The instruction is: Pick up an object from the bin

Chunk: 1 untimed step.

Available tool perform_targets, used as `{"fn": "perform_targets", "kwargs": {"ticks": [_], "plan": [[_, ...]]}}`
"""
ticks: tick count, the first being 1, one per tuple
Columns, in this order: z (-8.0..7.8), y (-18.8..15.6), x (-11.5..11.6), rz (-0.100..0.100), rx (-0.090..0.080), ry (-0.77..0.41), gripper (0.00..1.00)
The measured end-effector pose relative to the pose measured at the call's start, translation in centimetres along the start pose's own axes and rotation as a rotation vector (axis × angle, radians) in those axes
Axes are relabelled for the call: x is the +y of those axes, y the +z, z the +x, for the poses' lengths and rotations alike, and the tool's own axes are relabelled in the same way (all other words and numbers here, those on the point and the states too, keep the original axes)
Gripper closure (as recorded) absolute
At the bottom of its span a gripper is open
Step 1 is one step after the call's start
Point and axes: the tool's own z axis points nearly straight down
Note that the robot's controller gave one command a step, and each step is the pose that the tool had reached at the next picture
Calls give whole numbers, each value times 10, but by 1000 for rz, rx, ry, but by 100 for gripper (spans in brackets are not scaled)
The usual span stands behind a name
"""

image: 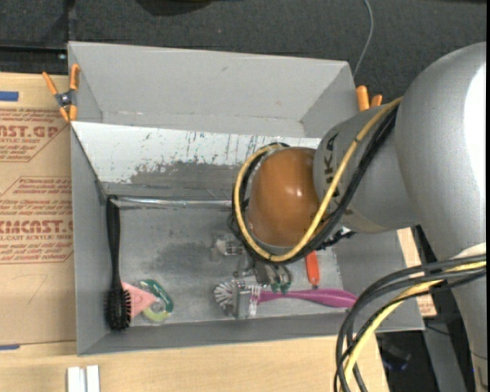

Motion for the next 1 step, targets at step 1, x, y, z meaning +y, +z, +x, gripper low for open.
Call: {"fn": "perform_targets", "kwargs": {"ticks": [1], "plan": [[8, -71, 24, -5, -26, -272, 0]]}}
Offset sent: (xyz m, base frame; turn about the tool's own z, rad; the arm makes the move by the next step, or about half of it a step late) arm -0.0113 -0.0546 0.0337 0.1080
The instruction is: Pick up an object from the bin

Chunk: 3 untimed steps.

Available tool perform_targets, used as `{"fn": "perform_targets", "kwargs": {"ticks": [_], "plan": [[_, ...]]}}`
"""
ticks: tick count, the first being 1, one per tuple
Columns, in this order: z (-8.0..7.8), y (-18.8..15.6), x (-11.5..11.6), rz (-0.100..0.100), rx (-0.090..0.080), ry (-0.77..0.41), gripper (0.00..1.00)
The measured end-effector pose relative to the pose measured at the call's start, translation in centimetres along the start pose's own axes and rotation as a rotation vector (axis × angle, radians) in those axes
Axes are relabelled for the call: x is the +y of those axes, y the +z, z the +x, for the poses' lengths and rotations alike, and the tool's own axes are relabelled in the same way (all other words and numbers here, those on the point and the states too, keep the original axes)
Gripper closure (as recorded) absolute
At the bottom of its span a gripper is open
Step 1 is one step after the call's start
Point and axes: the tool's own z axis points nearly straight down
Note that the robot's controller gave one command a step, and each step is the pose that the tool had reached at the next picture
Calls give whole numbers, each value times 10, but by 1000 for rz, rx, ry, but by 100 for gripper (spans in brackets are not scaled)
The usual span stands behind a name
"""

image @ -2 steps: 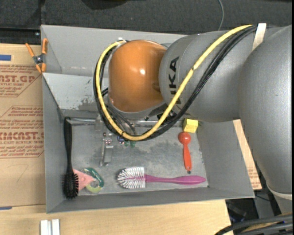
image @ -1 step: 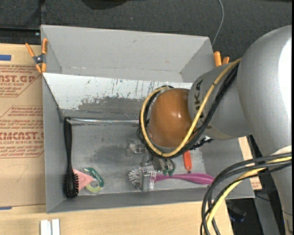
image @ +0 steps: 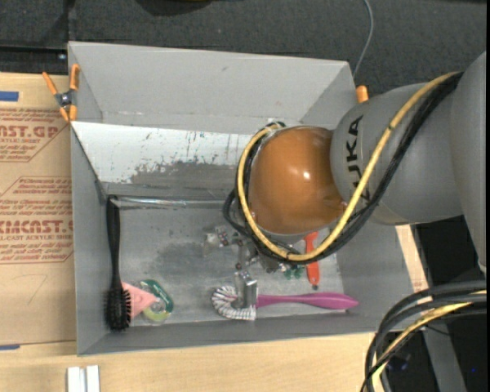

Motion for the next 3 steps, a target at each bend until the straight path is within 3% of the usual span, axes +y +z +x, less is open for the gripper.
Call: {"fn": "perform_targets", "kwargs": {"ticks": [1, 2, 3], "plan": [[31, 38, -74, 7, 27, 384, 0], [26, 67, -50, 0, -1, 242, 0], [27, 67, -44, 4, 15, 282, 100]]}}
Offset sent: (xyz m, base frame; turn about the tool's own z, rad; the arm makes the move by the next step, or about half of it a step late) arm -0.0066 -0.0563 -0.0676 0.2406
